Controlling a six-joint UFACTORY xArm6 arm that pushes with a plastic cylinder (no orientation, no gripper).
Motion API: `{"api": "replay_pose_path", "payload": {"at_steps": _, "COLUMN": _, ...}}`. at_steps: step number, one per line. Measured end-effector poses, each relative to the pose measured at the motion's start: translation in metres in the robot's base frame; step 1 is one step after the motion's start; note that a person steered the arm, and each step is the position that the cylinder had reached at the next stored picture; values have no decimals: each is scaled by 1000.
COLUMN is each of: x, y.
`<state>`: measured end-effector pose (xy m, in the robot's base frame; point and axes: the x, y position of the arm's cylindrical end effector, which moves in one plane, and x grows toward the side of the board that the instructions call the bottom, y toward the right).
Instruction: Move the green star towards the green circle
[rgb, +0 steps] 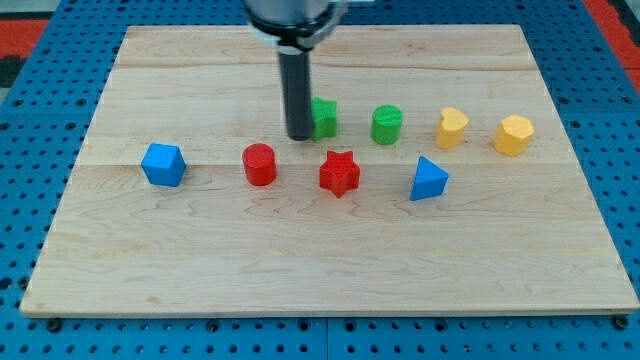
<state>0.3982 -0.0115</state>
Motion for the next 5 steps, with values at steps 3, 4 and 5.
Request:
{"api": "replay_pose_path", "payload": {"at_steps": 3, "x": 13, "y": 58}}
{"api": "replay_pose_path", "payload": {"at_steps": 4, "x": 3, "y": 61}}
{"api": "replay_pose_path", "payload": {"at_steps": 5, "x": -25, "y": 35}}
